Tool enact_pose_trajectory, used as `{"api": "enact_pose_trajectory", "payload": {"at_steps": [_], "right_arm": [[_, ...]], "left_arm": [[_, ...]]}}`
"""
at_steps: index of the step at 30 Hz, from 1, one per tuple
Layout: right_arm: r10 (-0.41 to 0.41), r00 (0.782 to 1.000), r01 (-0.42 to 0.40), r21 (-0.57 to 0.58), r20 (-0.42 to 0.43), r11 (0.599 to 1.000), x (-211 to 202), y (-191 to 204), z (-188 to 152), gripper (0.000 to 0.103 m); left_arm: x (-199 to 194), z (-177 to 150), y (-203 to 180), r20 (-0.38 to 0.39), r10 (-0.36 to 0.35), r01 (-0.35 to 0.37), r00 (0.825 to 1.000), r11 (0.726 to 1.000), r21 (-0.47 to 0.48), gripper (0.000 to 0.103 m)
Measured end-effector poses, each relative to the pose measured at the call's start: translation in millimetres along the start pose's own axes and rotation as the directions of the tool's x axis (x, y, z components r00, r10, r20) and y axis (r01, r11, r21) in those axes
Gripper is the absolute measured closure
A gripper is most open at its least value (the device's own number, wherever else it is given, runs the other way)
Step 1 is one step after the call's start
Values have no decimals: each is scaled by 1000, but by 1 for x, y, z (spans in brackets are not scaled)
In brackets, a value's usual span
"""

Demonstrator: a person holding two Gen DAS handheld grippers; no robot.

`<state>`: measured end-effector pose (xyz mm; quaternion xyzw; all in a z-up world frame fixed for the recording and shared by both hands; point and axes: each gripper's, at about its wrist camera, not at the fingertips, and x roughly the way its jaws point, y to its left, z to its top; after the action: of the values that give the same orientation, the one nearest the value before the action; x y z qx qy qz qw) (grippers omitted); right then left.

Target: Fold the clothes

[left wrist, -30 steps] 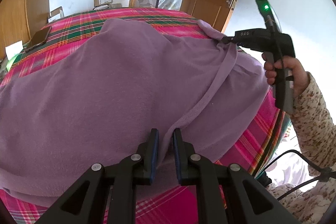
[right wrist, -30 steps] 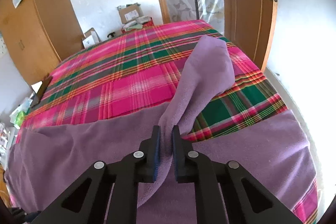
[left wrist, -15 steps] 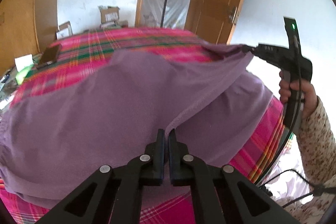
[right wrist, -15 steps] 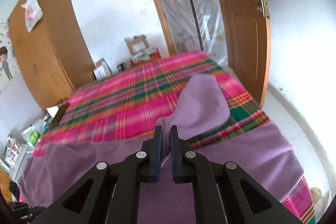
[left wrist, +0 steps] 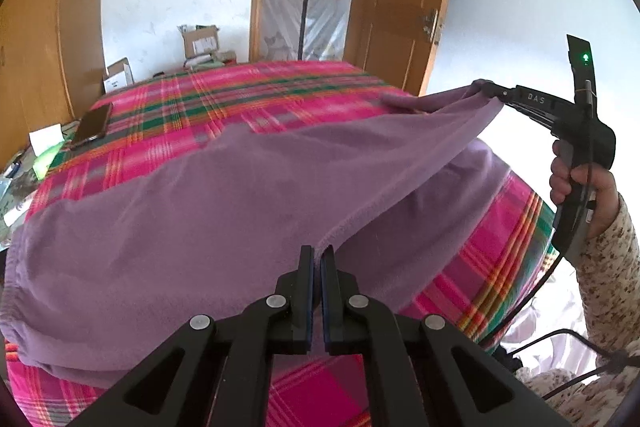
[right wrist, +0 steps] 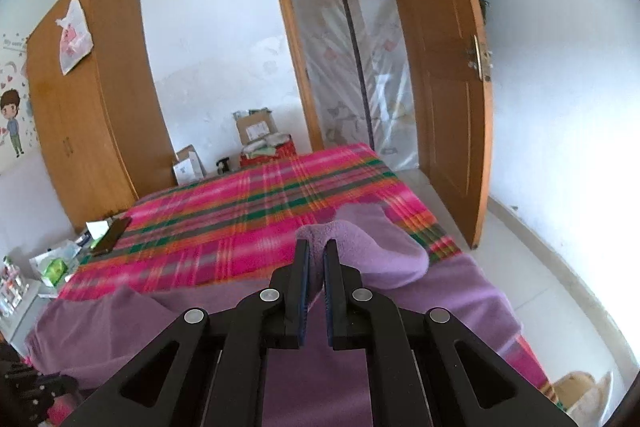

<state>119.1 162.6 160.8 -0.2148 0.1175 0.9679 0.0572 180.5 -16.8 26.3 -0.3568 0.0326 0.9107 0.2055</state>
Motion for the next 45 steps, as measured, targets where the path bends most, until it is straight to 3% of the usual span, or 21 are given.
{"api": "enact_pose_trajectory", "payload": {"at_steps": [13, 30, 33, 37, 45], "right_arm": [[-16, 993, 24, 71, -119, 997, 10, -36, -51, 96], [-20, 974, 46, 112, -227, 993, 12, -61, -82, 93], [-17, 972, 47, 122, -234, 991, 10, -66, -83, 92], [-21, 971, 50, 113, -239, 992, 6, -68, -82, 91], [-37, 964, 58, 73, -264, 996, 1, -71, -80, 82]], "left_arm": [[19, -22, -11, -95, 31, -29, 995, 999, 23, 99], [18, -33, -16, -157, 45, -39, 987, 998, 42, 94], [14, -34, -18, -173, 36, -28, 984, 998, 48, 94], [7, -36, -18, -198, -32, 41, 980, 998, 41, 94], [1, -9, -21, -138, -108, 114, 985, 993, 34, 94]]}}
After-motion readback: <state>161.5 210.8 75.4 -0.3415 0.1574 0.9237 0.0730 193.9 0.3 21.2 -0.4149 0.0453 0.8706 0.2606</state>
